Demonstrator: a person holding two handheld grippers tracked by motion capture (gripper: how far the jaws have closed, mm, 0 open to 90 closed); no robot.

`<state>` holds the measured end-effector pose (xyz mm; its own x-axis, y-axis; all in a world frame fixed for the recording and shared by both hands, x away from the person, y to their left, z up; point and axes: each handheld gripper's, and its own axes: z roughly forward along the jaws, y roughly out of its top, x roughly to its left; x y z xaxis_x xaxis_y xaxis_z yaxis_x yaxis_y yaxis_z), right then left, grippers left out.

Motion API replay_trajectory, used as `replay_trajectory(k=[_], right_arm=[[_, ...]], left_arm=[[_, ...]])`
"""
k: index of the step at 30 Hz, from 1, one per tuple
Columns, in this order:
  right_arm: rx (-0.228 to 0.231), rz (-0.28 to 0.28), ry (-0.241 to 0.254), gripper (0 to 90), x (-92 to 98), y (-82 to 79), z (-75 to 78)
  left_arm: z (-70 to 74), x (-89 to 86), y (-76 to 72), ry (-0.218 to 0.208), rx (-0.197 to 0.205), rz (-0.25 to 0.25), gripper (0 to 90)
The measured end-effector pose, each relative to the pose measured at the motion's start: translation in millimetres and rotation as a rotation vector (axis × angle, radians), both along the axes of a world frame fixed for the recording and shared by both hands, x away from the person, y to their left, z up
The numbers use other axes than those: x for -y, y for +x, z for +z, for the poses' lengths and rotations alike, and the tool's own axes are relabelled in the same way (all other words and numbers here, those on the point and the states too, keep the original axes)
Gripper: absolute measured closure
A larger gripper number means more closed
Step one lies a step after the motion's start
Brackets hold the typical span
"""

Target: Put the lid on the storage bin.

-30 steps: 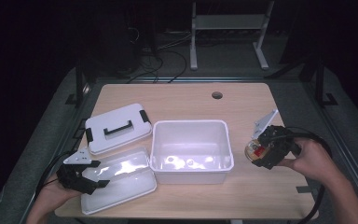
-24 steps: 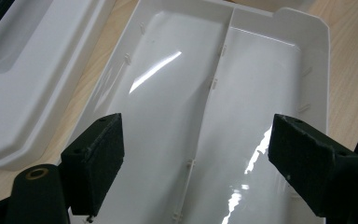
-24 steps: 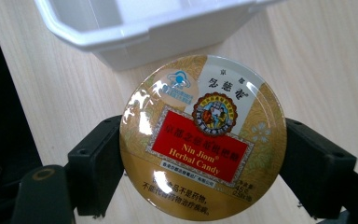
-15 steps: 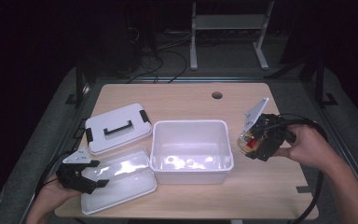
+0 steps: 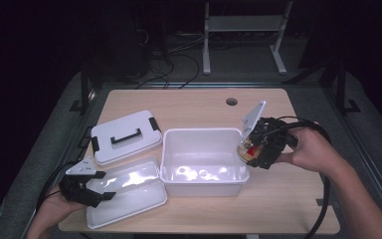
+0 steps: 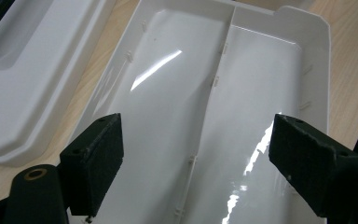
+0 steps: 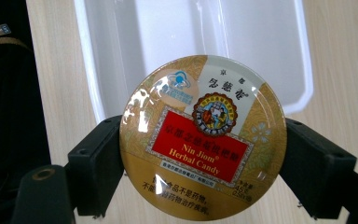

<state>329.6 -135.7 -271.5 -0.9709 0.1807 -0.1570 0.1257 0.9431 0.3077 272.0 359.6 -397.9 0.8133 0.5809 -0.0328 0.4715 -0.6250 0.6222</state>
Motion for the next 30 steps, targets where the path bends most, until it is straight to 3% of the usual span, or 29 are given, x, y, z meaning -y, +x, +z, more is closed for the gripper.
replay_trajectory(k=[6,13,30], right_arm=[[-0.016,0.021,-0.032,20.1,-17.2,7.3,-8.0],[-0.019,0.049,-0.025,20.1,-32.6,14.2,-9.9],[-0.04,0.082,-0.096,20.1,-65.4,24.9,-32.8]], left_arm=[[2.3,-1.1,-0.5,0.0,0.007,0.001,17.1],[4.6,-1.8,-1.4,-0.017,0.011,-0.001,17.2],[7.3,-0.1,-2.9,-0.015,0.019,-0.011,16.4]])
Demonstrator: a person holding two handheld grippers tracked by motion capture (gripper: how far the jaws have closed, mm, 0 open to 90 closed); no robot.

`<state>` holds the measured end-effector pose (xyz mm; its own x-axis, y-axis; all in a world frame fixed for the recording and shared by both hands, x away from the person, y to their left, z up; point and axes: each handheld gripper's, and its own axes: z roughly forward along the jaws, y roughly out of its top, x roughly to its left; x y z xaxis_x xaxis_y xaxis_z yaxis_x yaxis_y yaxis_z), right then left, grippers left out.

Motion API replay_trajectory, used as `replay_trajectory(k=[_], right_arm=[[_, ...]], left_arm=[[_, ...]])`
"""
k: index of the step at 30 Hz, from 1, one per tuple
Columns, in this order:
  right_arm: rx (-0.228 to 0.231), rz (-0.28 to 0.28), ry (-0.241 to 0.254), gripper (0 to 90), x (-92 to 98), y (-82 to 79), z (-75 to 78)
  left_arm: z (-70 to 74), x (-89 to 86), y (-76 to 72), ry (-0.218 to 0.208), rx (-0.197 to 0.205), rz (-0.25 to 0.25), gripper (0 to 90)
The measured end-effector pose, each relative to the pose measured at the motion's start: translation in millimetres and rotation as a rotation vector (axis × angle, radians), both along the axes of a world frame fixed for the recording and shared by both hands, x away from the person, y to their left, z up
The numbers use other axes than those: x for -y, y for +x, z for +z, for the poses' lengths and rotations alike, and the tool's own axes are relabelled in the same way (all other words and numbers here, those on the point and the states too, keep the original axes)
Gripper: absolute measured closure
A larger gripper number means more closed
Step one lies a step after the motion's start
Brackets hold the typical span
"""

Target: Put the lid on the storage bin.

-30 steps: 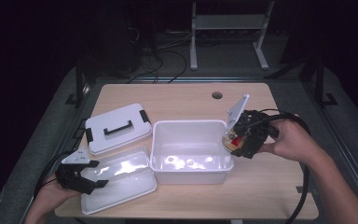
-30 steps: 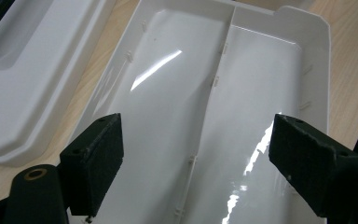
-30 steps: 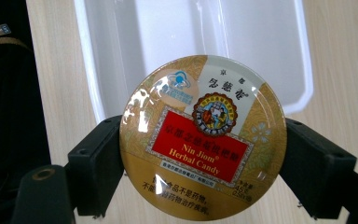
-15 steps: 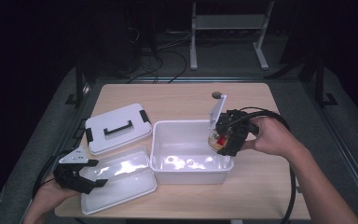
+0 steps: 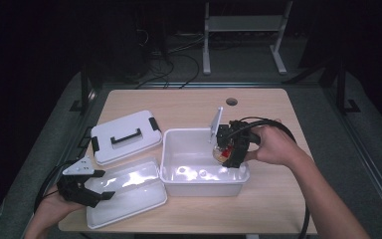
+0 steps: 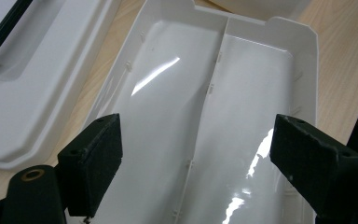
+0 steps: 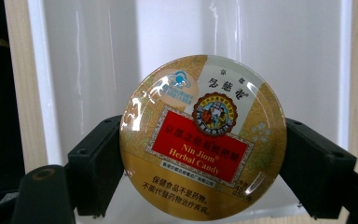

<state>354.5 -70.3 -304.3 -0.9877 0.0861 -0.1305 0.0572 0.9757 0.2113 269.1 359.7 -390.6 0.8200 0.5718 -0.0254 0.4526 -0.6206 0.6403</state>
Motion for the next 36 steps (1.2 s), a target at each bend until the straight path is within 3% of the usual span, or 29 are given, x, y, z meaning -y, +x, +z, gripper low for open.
replay_trajectory(k=[36], right_arm=[[-0.085,-0.012,-0.053,19.9,-11.3,13.5,-54.4]], left_arm=[[-3.7,-2.0,-0.3,0.002,-0.017,-0.005,16.1]])
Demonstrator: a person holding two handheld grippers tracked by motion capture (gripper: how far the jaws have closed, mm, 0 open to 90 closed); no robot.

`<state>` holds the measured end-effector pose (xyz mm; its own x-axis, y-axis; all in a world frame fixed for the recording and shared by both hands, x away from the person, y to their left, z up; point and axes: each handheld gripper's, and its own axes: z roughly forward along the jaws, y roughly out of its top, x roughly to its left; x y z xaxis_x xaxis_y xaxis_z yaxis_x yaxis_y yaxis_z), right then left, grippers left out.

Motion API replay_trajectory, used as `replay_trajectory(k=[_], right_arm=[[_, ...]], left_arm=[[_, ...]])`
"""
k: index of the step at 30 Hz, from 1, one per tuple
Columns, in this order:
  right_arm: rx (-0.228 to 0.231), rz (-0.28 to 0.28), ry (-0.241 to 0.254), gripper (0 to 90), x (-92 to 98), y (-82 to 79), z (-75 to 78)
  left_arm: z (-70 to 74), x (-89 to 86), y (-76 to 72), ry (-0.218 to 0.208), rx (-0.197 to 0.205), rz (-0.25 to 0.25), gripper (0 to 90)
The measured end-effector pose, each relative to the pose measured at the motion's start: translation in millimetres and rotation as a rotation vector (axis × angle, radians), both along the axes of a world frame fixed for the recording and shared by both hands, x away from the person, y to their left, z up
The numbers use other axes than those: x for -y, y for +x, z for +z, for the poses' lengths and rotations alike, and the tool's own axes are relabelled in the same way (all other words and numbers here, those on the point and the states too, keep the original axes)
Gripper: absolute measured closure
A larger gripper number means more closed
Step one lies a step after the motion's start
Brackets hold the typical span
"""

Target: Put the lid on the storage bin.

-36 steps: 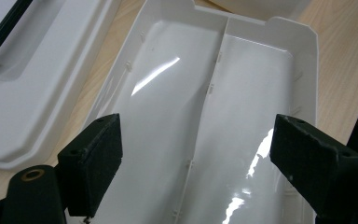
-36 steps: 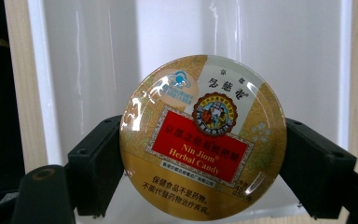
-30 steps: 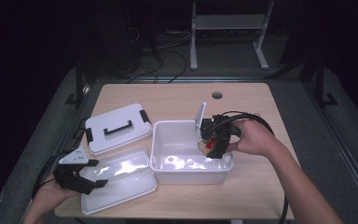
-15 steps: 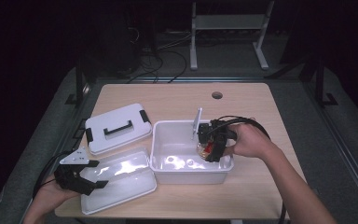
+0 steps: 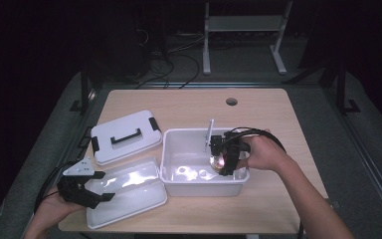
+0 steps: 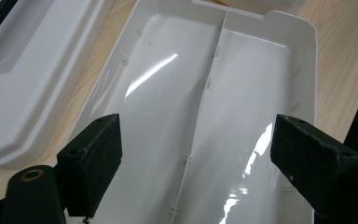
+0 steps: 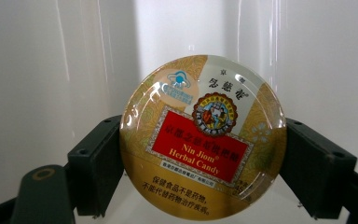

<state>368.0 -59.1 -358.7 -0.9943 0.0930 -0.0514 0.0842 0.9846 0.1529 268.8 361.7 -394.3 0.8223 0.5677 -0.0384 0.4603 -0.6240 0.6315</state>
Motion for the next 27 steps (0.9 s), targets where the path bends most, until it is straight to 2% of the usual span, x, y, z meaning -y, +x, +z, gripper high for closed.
replay_trajectory(k=[12,16,22,27], right_arm=[[-0.031,-0.039,-0.022,19.4,-1.5,3.4,-7.5],[-0.029,-0.046,-0.021,19.0,-2.7,4.0,-8.0],[-0.028,-0.054,0.01,19.9,-2.9,4.8,-1.3],[-0.01,-0.068,0.035,20.2,1.9,0.8,7.4]], left_arm=[[-1.3,-1.2,0.0,-0.003,-0.005,0.005,16.1],[-1.9,-0.9,0.1,-0.001,-0.008,0.003,16.1],[-1.7,-0.8,-0.3,-0.001,-0.009,0.001,16.1],[-1.8,-0.8,-0.4,0.003,-0.007,-0.001,16.1]])
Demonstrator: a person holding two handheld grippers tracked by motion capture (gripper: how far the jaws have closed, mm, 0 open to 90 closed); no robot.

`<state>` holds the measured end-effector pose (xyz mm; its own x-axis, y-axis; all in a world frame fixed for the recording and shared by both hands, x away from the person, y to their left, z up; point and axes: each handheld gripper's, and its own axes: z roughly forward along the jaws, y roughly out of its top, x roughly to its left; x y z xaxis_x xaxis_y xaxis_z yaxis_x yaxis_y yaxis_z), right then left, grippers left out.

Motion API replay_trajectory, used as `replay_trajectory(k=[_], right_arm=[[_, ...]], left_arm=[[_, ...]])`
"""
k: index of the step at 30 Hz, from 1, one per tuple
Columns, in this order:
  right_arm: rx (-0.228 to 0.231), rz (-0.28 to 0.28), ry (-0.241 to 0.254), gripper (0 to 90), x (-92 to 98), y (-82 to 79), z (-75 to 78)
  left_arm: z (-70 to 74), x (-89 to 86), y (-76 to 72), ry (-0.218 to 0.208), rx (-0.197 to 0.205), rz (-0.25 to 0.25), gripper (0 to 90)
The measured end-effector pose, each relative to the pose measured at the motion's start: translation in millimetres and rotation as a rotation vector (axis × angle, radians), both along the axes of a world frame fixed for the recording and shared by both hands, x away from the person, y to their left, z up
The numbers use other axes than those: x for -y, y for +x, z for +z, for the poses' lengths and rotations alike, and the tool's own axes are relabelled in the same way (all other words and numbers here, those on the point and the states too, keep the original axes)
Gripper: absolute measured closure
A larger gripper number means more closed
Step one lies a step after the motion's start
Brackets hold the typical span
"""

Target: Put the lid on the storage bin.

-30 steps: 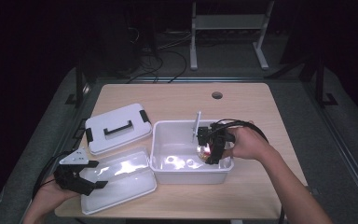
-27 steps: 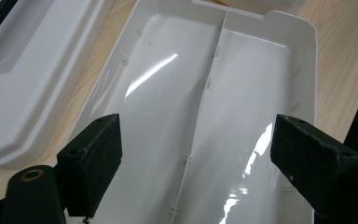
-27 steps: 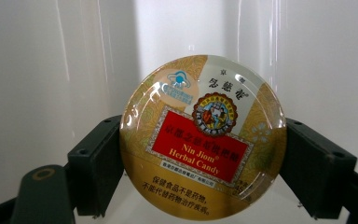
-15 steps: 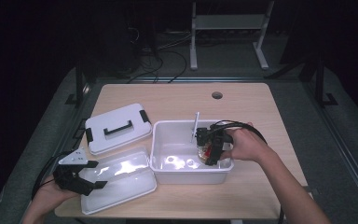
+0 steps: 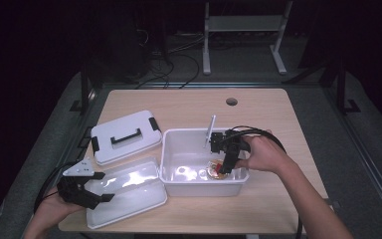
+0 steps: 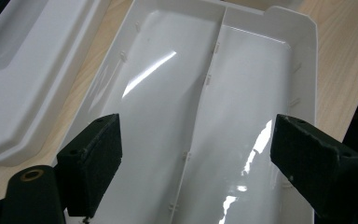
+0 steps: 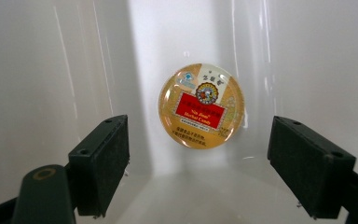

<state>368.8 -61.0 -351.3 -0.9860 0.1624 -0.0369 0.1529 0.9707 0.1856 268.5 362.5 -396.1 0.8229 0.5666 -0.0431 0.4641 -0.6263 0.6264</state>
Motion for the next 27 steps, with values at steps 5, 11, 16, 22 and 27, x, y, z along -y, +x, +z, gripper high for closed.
replay_trajectory(k=[5,11,16,22,27], right_arm=[[0.015,-0.014,0.042,21.5,9.3,-3.0,10.6],[0.042,-0.027,0.089,23.5,22.7,-9.1,25.9],[0.075,-0.038,0.131,24.2,35.7,-14.7,38.7],[0.101,-0.08,0.176,24.2,56.7,-22.0,51.1],[0.119,-0.119,0.215,24.1,78.7,-27.9,58.2]], left_arm=[[-0.3,1.0,0.0,0.001,0.0,-0.001,16.1],[-2.7,2.5,0.6,0.01,-0.009,-0.002,16.1],[-3.4,3.4,0.4,0.015,-0.011,-0.003,16.1],[-4.2,4.1,0.2,0.017,-0.016,-0.001,16.1],[-4.9,5.0,0.6,0.025,-0.018,-0.006,16.1]])
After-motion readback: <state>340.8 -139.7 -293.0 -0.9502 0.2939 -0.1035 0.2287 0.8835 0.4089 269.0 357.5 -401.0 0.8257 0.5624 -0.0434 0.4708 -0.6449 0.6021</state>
